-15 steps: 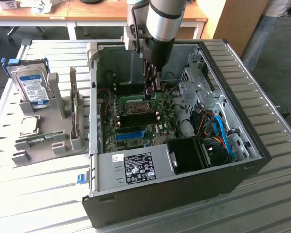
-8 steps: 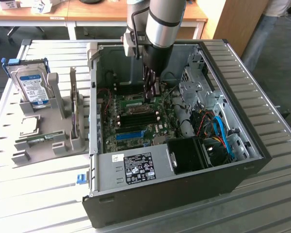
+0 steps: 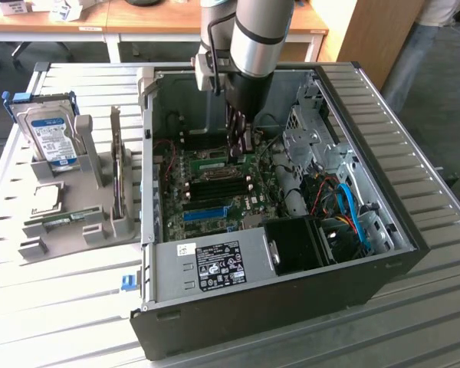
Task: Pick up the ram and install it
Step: 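Insert the ram into the slot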
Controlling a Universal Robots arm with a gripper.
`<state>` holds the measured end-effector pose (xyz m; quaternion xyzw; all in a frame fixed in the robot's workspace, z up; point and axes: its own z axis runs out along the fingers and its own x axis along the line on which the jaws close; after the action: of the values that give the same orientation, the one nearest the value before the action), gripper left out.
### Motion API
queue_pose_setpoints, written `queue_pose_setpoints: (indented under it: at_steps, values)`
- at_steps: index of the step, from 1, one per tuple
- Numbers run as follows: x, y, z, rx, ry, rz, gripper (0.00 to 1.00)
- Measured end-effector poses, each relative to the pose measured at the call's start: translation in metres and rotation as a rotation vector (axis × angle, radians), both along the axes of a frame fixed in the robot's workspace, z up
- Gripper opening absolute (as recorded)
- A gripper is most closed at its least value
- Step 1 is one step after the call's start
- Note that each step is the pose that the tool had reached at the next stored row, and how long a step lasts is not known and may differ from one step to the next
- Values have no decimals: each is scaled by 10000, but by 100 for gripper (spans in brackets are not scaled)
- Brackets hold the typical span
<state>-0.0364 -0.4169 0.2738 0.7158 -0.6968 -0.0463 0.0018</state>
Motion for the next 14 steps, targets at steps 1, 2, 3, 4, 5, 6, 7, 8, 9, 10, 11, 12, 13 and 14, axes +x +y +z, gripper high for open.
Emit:
queue_pose_setpoints:
  at_steps: [1,2,3,4,5,6,7,8,9,10,11,12,13,14]
  values:
    - [0,0,-17,-3,2,0,12]
    - [0,0,-52,-3,2,0,12]
    - [0,-1,-85,-5,3,0,12]
    - [0,-1,-86,-4,2,0,12]
    - [0,0,-86,-4,2,0,12]
    - [0,-1,-86,-5,2,0,12]
    - [0,0,-86,-4,2,0,12]
    - [0,0,-86,-4,2,-5,12]
    - [0,0,-86,-5,2,-17,12]
    - [0,0,-87,-3,3,-66,12]
    - [0,0,-87,-3,2,-92,12]
    - [0,0,-87,-3,2,-117,12]
    - [0,0,-87,-3,2,-135,12]
    - [0,0,-87,-4,2,-140,12]
